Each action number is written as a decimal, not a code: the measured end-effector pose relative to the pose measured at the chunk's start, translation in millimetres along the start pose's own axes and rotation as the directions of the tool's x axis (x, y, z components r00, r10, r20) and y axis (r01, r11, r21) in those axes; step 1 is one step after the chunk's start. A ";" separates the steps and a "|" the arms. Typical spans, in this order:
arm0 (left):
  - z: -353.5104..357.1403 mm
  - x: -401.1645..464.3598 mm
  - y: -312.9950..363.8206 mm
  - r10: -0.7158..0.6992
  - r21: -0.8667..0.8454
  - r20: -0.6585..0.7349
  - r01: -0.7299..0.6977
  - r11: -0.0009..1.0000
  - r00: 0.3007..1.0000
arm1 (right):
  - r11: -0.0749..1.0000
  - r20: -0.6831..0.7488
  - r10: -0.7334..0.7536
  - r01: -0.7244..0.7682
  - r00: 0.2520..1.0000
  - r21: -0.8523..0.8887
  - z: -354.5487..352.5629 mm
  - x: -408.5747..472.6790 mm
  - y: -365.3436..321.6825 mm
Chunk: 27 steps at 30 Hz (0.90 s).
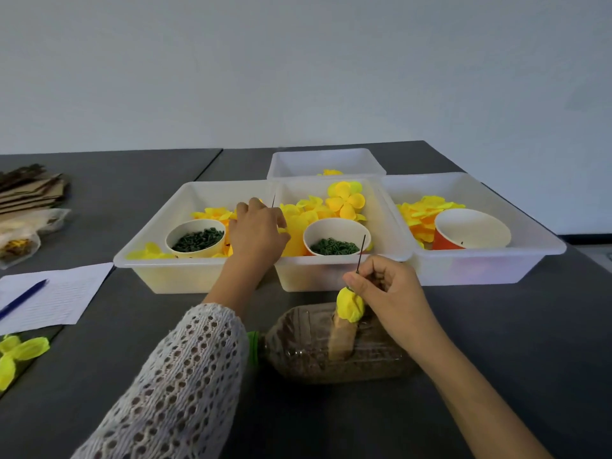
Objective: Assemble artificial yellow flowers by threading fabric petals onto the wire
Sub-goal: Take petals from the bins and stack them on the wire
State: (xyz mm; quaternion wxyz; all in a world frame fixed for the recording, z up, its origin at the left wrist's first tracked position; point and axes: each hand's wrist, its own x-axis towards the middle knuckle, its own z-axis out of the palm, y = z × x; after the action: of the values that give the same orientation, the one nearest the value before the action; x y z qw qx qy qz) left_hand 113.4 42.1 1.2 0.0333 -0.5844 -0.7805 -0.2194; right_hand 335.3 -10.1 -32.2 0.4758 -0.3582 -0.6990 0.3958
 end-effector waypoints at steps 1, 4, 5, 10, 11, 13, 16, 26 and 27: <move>-1.8 0.1 0.9 0.008 -0.025 -0.032 -0.009 1.000 0.999 | 1.000 0.003 0.000 0.000 1.000 0.003 -0.1 0.2 0.3; -10.5 0.5 2.2 -0.049 -0.192 -0.109 0.028 0.981 0.993 | 1.000 0.008 0.003 -0.003 1.000 0.015 -0.4 0.2 0.9; -13.1 0.8 2.4 -0.068 -0.232 -0.123 0.038 0.972 0.990 | 1.000 0.010 0.002 -0.002 1.000 0.011 -0.6 0.1 1.3; -21.1 2.5 5.1 -0.055 -0.196 -0.144 0.026 0.980 0.988 | 1.000 0.008 0.000 0.000 1.000 -0.015 0.0 -0.7 2.2; -21.2 3.0 5.7 -0.052 -0.190 -0.144 0.024 0.982 0.988 | 1.000 0.003 -0.001 0.001 1.000 -0.015 0.3 -0.8 2.1; -20.1 4.4 5.2 -0.052 -0.171 -0.148 0.026 0.985 0.988 | 1.000 0.000 -0.004 0.004 1.000 -0.015 0.9 -0.6 1.9; -16.7 5.2 2.4 -0.047 -0.106 -0.152 0.031 0.994 0.987 | 1.000 -0.001 0.002 -0.002 1.000 -0.019 2.1 -0.6 0.5; -28.5 -10.9 1.0 -0.086 -0.209 -0.258 0.031 0.977 0.962 | 0.999 0.032 0.004 -0.002 0.999 -0.047 0.7 -1.5 -4.3; -33.9 -13.5 2.9 -0.076 -0.272 -0.281 -0.003 0.962 0.957 | 0.998 0.041 0.005 -0.003 0.999 -0.057 0.7 -1.9 -5.2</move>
State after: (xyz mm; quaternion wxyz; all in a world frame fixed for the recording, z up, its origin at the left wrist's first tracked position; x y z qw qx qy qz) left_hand 113.4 17.7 28.5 0.0630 -0.5304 -0.7409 -0.4071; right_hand 334.5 -14.1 -28.5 0.4501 -0.3648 -0.7189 0.3841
